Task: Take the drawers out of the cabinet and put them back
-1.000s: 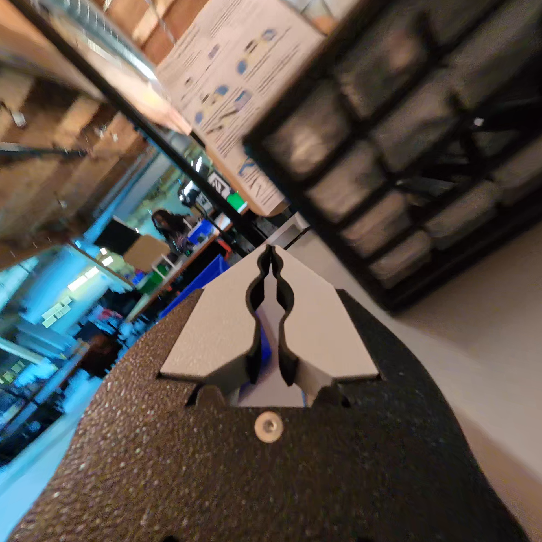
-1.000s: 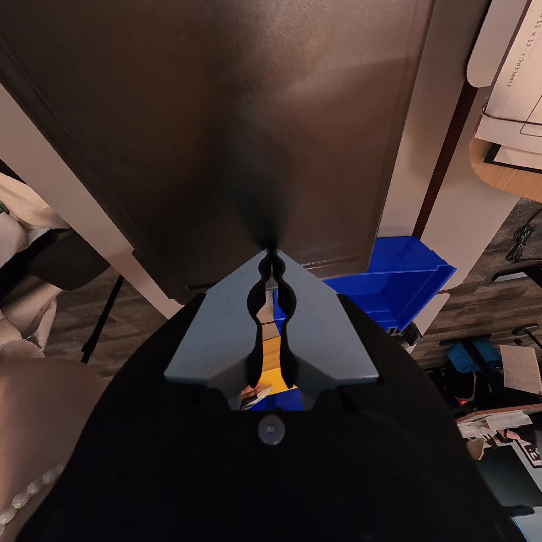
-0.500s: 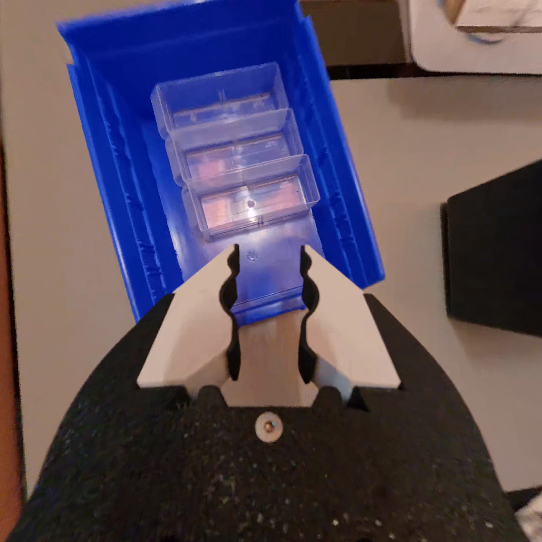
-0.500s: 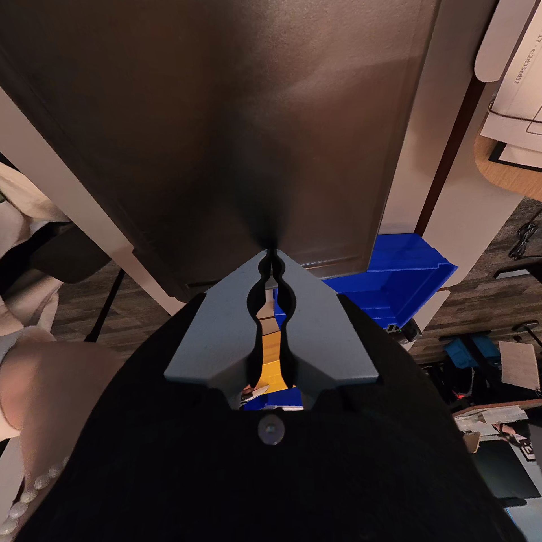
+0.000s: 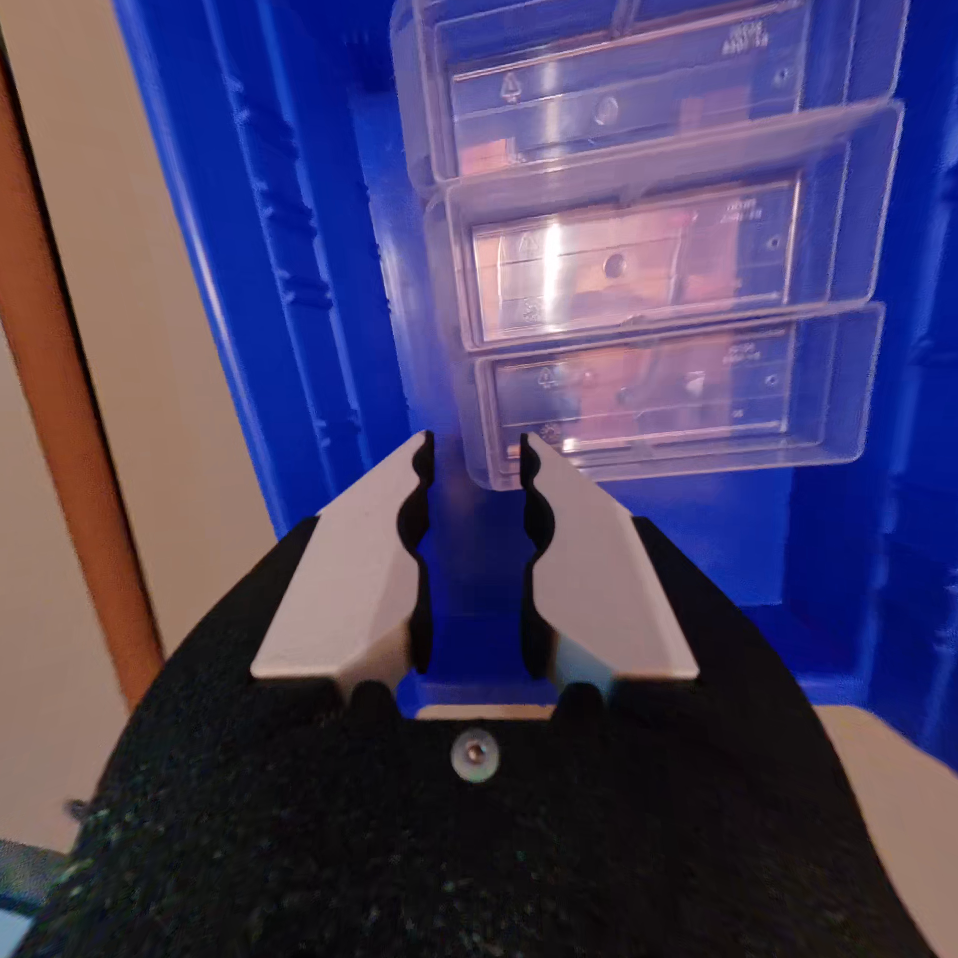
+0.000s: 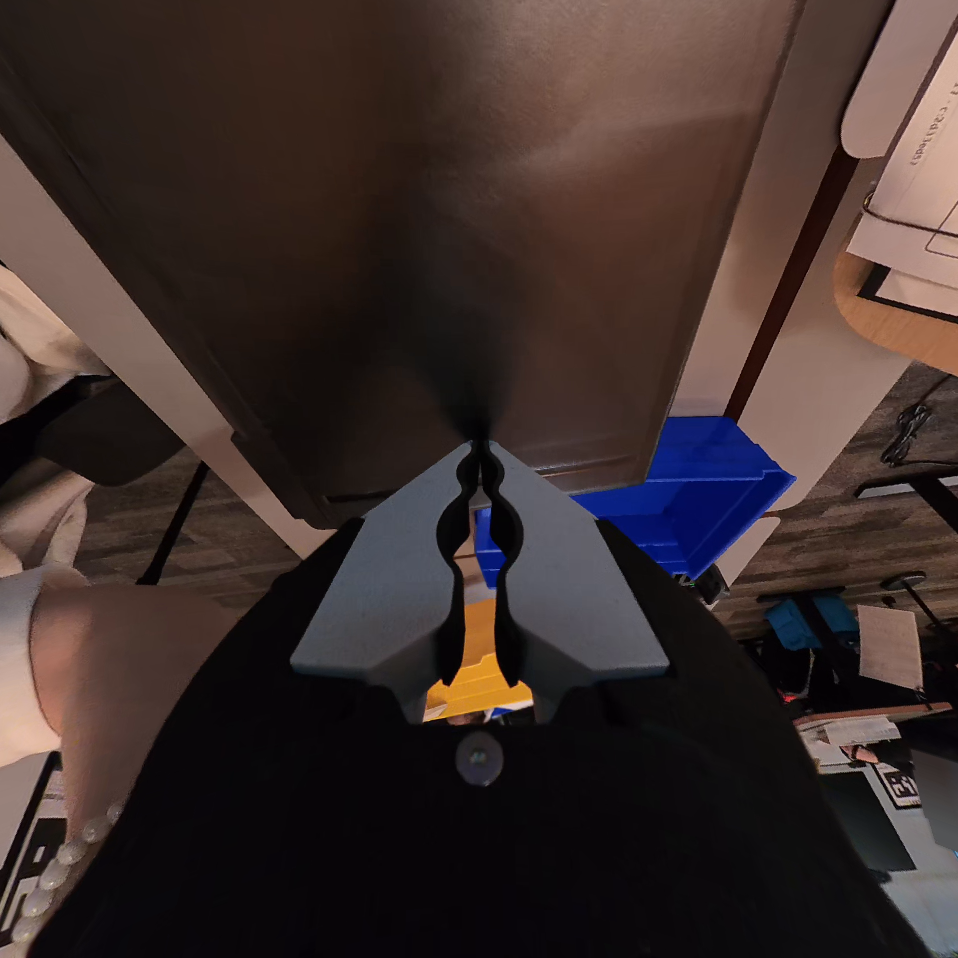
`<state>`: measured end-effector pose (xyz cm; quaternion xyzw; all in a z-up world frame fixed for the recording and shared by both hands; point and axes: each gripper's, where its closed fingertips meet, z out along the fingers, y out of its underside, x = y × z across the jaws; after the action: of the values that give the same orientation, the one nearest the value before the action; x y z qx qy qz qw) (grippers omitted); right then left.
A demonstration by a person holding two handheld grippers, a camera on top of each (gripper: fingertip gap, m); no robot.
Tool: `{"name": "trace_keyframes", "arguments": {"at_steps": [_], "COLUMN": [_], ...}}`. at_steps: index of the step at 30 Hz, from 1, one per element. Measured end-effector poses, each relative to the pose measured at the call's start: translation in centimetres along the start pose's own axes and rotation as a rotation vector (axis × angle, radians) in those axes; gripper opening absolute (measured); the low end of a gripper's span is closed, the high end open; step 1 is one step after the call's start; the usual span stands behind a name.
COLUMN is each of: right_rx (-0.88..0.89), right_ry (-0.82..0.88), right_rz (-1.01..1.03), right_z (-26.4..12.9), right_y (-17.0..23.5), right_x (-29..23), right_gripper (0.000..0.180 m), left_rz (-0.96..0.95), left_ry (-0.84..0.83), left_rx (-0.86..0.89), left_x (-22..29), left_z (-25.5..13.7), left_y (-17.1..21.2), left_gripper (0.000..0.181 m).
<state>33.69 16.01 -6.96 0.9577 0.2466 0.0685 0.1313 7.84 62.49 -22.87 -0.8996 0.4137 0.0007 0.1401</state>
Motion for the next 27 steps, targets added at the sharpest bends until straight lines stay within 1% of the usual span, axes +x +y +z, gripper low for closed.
{"name": "trace_keyframes", "arguments": {"at_steps": [1, 3, 6, 8, 10, 12, 13, 16, 19, 23, 27], "right_rx": [-0.001, 0.003, 0.015, 0.022, 0.023, 0.022, 0.02, 0.016, 0.014, 0.013, 0.012], "right_ry": [0.001, -0.002, -0.007, -0.009, -0.008, -0.008, -0.008, -0.003, -0.006, -0.024, -0.023], "right_rz": [-0.001, -0.001, -0.001, 0.001, 0.003, 0.006, 0.009, 0.013, 0.013, 0.022, 0.018], "right_z": [0.0, 0.0, 0.0, 0.0, 0.0, 0.0, 0.0, 0.0, 0.0, 0.0, 0.0], "right_y": [0.0, 0.0, 0.0, 0.0, 0.0, 0.0, 0.0, 0.0, 0.0, 0.0, 0.0], "right_x": [0.0, 0.0, 0.0, 0.0, 0.0, 0.0, 0.0, 0.0, 0.0, 0.0, 0.0], "right_gripper": [0.0, 0.0, 0.0, 0.0, 0.0, 0.0, 0.0, 0.0, 0.0, 0.0, 0.0], "left_rz": [0.068, 0.241, 0.615, 0.903, 1.183, 1.337, 1.382, 1.551, 1.699, 1.659, 1.582], "left_ry": [-0.009, 0.03, 0.086, 0.032, -0.065, -0.148, -0.153, -0.189, -0.289, -0.257, -0.212], "left_rx": [0.005, 0.041, 0.051, 0.008, -0.039, -0.081, -0.095, -0.119, -0.136, -0.123, -0.203], "left_x": [-0.1, 0.7, 2.7, 2.7, 2.2, 1.7, 1.9, 2.1, 1.4, 1.3, 0.5], "left_z": [0.1, -0.2, -1.1, -1.5, -1.5, -1.3, -1.0, -0.2, 0.6, 1.7, 2.6], "left_y": [-0.1, -0.6, 0.3, 1.4, 2.2, 2.3, 2.5, 2.9, 2.3, 1.9, 2.6], "left_gripper": [0.028, 0.031, 0.035, 0.033, 0.038, 0.038, 0.041, 0.039, 0.03, 0.02, 0.01]}}
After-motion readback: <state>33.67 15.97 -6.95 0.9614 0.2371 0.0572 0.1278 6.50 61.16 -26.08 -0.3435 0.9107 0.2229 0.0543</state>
